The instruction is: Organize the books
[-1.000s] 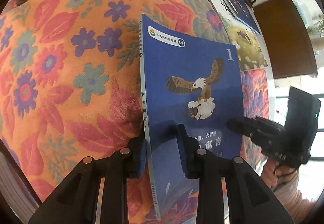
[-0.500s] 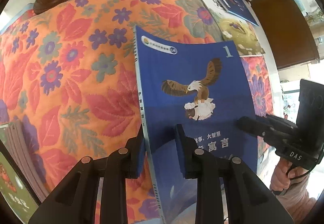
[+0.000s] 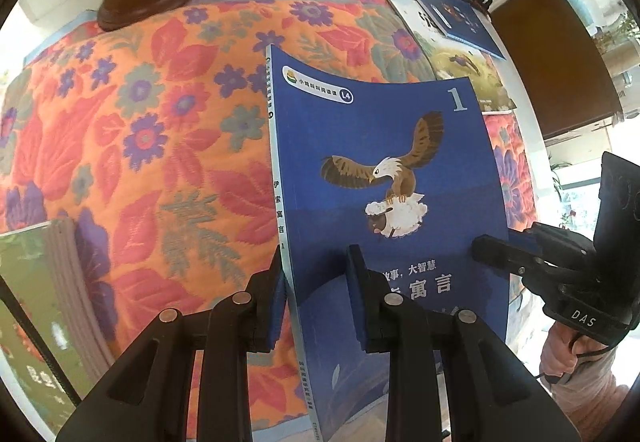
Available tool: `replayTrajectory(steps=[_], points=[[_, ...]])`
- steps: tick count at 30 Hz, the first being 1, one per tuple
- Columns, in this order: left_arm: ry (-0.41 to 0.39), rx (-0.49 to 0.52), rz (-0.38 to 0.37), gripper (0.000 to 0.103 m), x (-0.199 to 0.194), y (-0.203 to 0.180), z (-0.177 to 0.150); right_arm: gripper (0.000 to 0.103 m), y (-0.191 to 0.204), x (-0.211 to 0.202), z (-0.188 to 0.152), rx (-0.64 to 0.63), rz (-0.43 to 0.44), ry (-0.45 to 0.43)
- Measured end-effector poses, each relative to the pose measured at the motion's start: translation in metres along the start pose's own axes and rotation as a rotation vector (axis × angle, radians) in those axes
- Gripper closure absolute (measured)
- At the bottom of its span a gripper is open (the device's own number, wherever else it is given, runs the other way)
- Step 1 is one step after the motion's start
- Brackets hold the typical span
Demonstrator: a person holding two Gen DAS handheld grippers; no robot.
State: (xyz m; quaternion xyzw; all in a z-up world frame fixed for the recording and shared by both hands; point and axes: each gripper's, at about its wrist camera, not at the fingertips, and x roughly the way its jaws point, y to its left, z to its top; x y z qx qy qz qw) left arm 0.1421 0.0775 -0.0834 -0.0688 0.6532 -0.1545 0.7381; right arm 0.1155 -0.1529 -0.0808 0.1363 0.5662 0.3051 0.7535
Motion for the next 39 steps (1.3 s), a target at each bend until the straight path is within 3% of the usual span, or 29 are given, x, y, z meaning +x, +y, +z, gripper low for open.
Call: replayTrajectory(steps=[39], points=[[-0.152,-0.072,0.031,0.079,-0.117,0.109,-0.054,0.085,0.157,0.035,0.013,-0.132,0.056,-0.042]])
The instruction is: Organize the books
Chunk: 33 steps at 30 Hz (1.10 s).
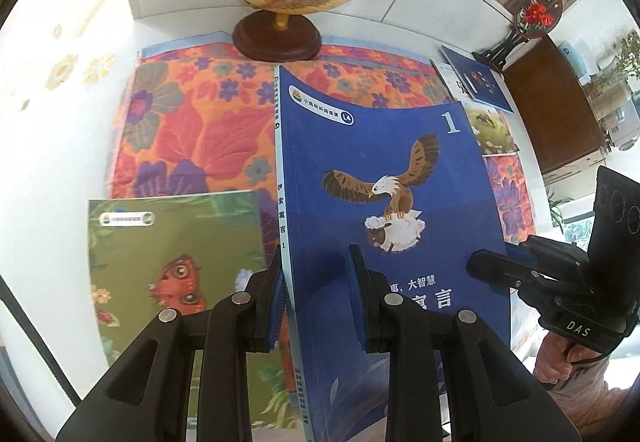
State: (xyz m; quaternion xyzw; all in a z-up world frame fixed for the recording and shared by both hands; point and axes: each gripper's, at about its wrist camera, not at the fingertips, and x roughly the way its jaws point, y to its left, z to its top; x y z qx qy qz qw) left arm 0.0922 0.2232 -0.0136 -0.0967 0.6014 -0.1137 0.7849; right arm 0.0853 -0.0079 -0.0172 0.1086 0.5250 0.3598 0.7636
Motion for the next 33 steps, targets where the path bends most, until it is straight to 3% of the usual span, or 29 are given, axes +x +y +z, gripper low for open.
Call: replayTrajectory(steps=[17,33], points=[[-0.037,-0.013,0.023,0.079,-0.034,0.060,-0.017,0.085,0.059,0.035,0.004,-0.033,0.013,-0.004],[-0.048,-0.076,0.040,0.078,-0.050,0.109,-0.042,0.085,0.103,0.073,0.003,-0.072,0.046,0.047]])
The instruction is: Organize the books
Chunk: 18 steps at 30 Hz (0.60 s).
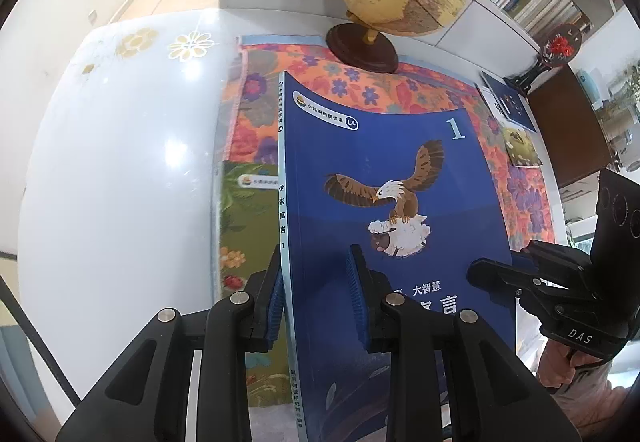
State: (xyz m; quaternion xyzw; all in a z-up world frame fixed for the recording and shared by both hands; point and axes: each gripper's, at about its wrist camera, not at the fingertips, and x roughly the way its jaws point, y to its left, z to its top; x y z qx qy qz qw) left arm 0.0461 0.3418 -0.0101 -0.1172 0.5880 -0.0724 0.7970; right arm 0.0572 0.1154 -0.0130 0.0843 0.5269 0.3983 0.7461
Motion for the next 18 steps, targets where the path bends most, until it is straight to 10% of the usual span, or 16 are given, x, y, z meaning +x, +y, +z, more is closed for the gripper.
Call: replayTrajectory(steps=[18], points=[[0.071,-0.084,-0.023,0.078,0.035,0.036,-0.029,0.084,0.001,0.048,-0.018,0.044,-0.003,0.115]])
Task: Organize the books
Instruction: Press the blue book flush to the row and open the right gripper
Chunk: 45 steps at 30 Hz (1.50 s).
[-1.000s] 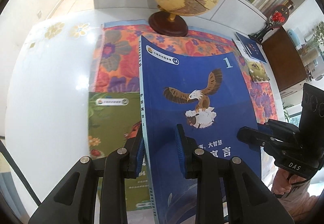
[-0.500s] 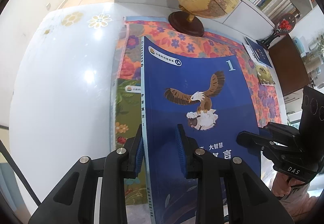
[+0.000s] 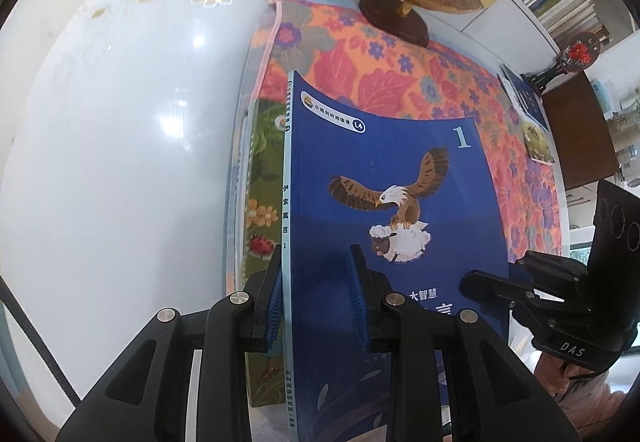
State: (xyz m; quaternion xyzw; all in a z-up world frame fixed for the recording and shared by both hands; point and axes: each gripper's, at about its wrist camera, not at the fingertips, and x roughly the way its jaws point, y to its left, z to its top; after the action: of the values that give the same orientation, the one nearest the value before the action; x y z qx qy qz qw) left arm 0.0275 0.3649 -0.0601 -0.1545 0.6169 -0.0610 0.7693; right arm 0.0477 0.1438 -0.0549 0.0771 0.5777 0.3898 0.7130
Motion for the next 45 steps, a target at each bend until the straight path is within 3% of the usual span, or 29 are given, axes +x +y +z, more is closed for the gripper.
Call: replayTrajectory(steps=[18,30,37,40,45], points=[[0.024,-0.058,-0.015,0.077,0.016,0.017,0.000,0.083,-0.025,0.029,-0.002,0.103,0.015,0.039],[-0.013,-0.091,0.065,0.074,0.010,0.022,0.008,0.083,-0.031,0.025,-0.008,0.181,0.031,0.011],[-0.001,-0.103,0.073,0.074,0.009,0.022,0.008,0.083,-0.035,0.023,-0.006,0.228,0.031,0.013],[0.008,-0.095,0.108,0.074,0.010,0.019,0.007,0.083,-0.038,0.015,-0.006,0.239,-0.010,-0.008],[0.019,-0.110,0.139,0.074,0.006,0.016,-0.001,0.082,-0.046,0.012,-0.007,0.274,0.009,-0.024]])
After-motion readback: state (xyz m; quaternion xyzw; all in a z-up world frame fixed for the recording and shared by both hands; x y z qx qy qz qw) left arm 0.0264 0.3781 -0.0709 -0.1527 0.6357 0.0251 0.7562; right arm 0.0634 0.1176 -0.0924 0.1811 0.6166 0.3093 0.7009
